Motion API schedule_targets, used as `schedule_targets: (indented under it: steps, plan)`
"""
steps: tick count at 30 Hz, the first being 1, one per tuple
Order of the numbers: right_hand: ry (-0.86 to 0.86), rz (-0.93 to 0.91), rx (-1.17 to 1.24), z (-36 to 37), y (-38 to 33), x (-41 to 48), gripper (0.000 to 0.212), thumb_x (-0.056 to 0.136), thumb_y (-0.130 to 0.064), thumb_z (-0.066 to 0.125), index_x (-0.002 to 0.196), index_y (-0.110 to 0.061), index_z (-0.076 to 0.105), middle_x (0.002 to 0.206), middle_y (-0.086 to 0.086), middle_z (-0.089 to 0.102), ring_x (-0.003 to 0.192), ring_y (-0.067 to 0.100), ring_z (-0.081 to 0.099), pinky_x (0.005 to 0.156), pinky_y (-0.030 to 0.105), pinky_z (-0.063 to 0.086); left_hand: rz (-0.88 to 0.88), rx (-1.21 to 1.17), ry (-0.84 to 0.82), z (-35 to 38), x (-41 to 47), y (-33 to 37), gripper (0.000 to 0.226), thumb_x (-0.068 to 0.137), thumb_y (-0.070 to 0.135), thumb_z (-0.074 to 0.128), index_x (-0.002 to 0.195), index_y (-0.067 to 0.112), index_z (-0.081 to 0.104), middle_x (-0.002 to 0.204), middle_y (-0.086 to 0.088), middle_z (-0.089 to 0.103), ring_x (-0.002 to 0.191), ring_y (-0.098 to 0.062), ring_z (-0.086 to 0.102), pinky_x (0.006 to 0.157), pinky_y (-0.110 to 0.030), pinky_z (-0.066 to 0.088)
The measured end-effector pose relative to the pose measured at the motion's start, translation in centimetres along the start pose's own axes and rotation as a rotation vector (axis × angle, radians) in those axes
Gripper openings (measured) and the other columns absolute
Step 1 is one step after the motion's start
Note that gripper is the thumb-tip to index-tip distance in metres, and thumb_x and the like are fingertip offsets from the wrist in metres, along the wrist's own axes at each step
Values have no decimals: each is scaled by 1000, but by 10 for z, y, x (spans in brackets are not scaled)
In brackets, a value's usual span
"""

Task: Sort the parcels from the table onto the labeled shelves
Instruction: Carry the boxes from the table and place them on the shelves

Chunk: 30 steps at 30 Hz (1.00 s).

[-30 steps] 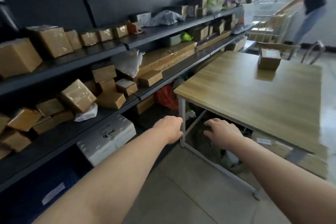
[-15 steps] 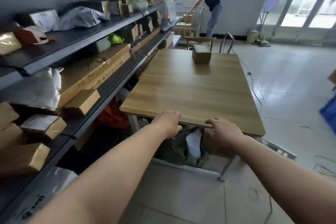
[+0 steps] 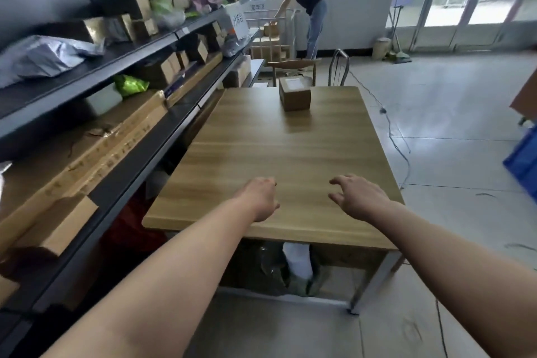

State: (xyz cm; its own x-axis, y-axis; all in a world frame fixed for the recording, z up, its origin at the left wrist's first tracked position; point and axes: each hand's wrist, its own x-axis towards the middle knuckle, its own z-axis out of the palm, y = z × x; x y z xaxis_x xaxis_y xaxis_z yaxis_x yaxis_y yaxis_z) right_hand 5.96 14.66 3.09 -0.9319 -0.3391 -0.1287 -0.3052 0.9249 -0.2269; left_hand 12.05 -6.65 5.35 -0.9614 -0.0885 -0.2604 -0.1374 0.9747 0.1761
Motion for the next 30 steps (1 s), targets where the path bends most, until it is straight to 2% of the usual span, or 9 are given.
schedule_targets:
  steps: [6, 12, 20, 30]
  plan:
    - [13, 9, -5, -36, 67, 77, 45, 97, -44, 46, 138, -28, 44, 144, -3, 43, 127, 23, 45, 100, 40, 37, -50, -47, 35, -21, 96, 54, 55, 93, 35, 60, 141, 15, 42, 145, -10, 44, 132, -28, 44, 106, -35, 39]
    - [-9, -23, 28, -47, 91, 138, 43, 97, -42, 45, 138, -27, 45, 142, -1, 45, 126, 25, 47, 101, 41, 39, -79, -137, -9, -21, 156, 85, 57, 96, 31, 56, 145, 11, 37, 152, -12, 36, 139, -26, 34, 110, -31, 29]
    - [-11, -20, 68, -59, 100, 225, 43, 96, -43, 47, 136, -27, 46, 141, 1, 46, 126, 25, 47, 101, 42, 40, -111, -170, 37, -49, 240, 75, 55, 96, 32, 56, 145, 12, 40, 150, -12, 40, 137, -27, 37, 108, -30, 30]
    - [-6, 54, 99, -74, 113, 358, 45, 96, -42, 47, 138, -26, 45, 141, 2, 45, 126, 24, 46, 102, 41, 40, -189, -322, 58, -87, 398, 50, 53, 96, 34, 56, 144, 19, 41, 150, -8, 41, 135, -28, 40, 107, -34, 33]
